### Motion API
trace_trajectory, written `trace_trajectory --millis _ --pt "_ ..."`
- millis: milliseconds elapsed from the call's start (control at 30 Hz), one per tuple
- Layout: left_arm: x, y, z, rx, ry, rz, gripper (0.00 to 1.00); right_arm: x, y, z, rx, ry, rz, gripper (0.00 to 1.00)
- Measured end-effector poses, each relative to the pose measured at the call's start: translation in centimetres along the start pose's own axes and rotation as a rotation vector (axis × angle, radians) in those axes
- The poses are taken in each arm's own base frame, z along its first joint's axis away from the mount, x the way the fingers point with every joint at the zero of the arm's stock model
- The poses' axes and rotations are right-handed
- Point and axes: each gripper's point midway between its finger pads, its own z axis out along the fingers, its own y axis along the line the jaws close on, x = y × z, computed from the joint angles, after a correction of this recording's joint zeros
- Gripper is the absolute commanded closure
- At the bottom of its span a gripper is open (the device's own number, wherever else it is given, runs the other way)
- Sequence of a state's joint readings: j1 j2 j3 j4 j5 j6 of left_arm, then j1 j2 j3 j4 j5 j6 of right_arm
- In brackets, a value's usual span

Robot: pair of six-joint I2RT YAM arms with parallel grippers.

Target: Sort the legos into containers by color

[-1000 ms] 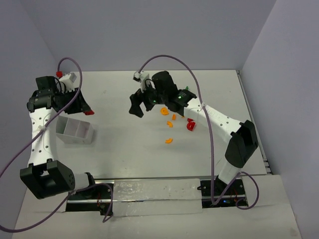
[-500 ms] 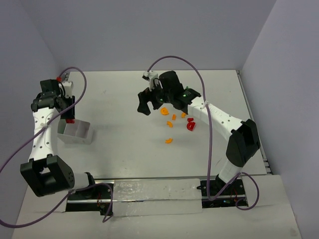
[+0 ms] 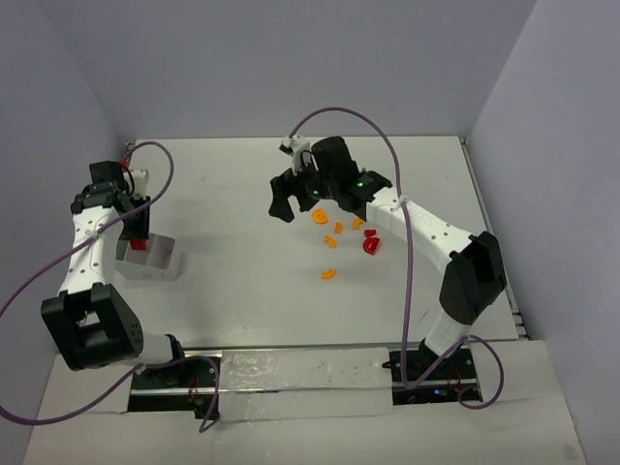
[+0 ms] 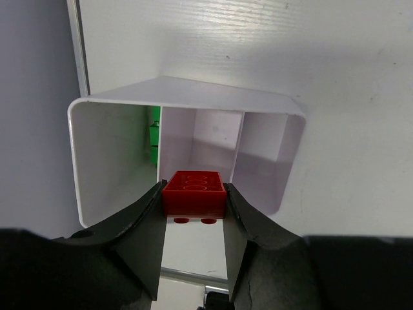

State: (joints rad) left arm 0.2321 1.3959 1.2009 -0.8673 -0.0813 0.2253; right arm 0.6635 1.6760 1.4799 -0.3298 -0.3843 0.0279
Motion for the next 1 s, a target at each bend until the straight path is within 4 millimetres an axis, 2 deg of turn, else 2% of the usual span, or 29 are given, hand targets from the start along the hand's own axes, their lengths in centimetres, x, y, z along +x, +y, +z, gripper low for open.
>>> trace_trajectory --millis 133,267,300,367,533,700,767,833,1000 --pt "0.1 0.1 0.9 -0.006 0.013 0.012 0.48 -0.1 -0.5 -0.1 0.01 -0.002 0.006 0.0" --pt "-0.1 0.2 1.1 -0.007 0.009 0.024 0.37 -0.1 -1.3 -0.3 0.033 -0.003 0.014 0.0" --pt "-0.1 0.2 1.0 -0.007 0.006 0.024 0.37 0.0 -1.7 -0.4 0.044 0.0 0.019 0.0" --pt "-0.3 0.3 1.0 -0.008 0.003 0.028 0.28 0.2 -2.6 -0.7 0.068 0.006 0.031 0.0" --pt "-1.9 0.3 0.4 0.007 -0.033 0.028 0.28 0.8 -6.0 -1.8 0.153 0.023 0.075 0.0" --pt "-5.8 0.0 -2.1 0.036 -0.145 0.029 0.29 2.7 -10.3 -4.1 0.263 0.048 0.124 0.06" --pt "-8.0 -1.1 -3.7 0.052 -0.214 0.056 0.29 4.2 -12.4 -5.7 0.322 0.069 0.146 0.15" --pt "-9.7 -3.1 -5.0 0.081 -0.277 0.099 0.29 5.9 -14.7 -7.6 0.386 0.101 0.173 0.26" --pt "-10.7 -9.1 -7.3 0.185 -0.351 0.201 0.29 9.8 -19.3 -11.6 0.532 0.197 0.231 0.31"
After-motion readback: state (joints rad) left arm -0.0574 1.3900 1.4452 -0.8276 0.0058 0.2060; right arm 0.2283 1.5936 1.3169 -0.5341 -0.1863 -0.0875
